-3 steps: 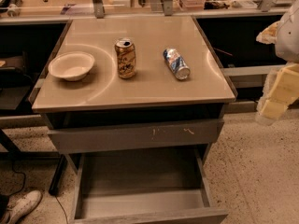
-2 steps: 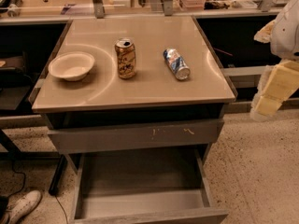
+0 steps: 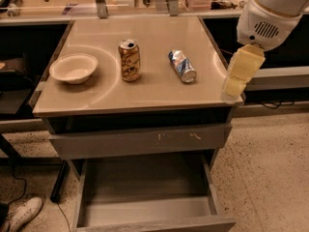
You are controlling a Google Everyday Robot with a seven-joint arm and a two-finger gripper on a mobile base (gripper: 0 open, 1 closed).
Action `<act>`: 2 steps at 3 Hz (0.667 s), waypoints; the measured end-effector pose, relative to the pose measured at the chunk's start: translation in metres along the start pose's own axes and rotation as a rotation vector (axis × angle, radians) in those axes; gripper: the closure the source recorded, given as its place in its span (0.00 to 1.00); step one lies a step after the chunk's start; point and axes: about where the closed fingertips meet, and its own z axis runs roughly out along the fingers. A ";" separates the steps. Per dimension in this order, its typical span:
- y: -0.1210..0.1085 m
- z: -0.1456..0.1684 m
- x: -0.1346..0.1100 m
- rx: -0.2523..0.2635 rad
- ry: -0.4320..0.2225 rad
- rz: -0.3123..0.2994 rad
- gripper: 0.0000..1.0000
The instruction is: Place redbull can into middle drawer
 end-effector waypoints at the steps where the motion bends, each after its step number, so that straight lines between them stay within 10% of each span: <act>1: -0.003 0.001 -0.008 0.012 -0.015 0.002 0.00; 2: -0.006 0.003 -0.016 0.023 -0.043 0.004 0.00</act>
Offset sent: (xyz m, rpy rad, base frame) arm 0.0102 0.0144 -0.0030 0.0430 -0.0233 -0.0042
